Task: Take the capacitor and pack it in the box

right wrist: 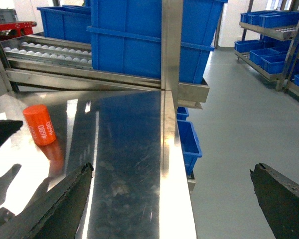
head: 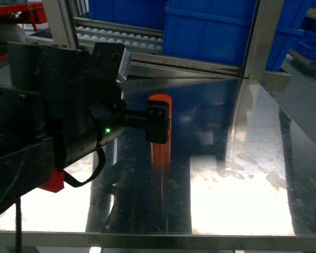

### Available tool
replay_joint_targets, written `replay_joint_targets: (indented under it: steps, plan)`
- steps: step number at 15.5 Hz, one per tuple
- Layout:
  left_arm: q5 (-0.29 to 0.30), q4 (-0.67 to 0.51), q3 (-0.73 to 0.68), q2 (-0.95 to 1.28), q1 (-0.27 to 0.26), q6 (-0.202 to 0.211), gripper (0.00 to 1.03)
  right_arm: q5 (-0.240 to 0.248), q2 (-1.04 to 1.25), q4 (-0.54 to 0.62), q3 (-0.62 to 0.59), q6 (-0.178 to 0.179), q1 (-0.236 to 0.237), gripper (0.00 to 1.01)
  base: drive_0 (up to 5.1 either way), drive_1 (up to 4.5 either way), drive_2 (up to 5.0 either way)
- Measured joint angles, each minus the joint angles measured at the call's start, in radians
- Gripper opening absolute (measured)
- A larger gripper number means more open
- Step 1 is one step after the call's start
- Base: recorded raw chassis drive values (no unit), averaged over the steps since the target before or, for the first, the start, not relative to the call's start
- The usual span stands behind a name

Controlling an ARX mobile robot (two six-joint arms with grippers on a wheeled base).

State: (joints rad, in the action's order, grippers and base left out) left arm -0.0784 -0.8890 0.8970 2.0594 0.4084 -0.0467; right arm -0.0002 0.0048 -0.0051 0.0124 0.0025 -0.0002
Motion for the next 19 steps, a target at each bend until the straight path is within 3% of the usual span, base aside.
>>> replay_joint_targets:
  steps: [6, 9, 13, 16, 19]
  plan:
    - [-0.039, 0.082, 0.309, 0.262, 0.001, -0.007, 0.98, 0.0, 0.0, 0.0, 0.0, 0.0, 0.0, 0.98, 0.0, 0.0, 0.0]
    - [-0.021, 0.111, 0.418, 0.358, -0.013, -0.038, 0.97, 0.0, 0.0, 0.0, 0.0, 0.0, 0.0, 0.98, 0.0, 0.0, 0.0]
    - [0.005, 0.071, 0.429, 0.369, -0.01, -0.058, 0.5, 0.0, 0.0, 0.0, 0.0, 0.0, 0.0, 0.98, 0.0, 0.0, 0.0]
    - [-0.04, -0.019, 0.315, 0.311, -0.018, -0.061, 0.45, 0.0, 0.0, 0.0, 0.0, 0.0, 0.0, 0.98, 0.0, 0.0, 0.0]
    - [-0.126, -0.195, -0.009, -0.021, -0.07, -0.028, 0.45, 0.0, 0.0, 0.0, 0.0, 0.0, 0.0, 0.98, 0.0, 0.0, 0.0]
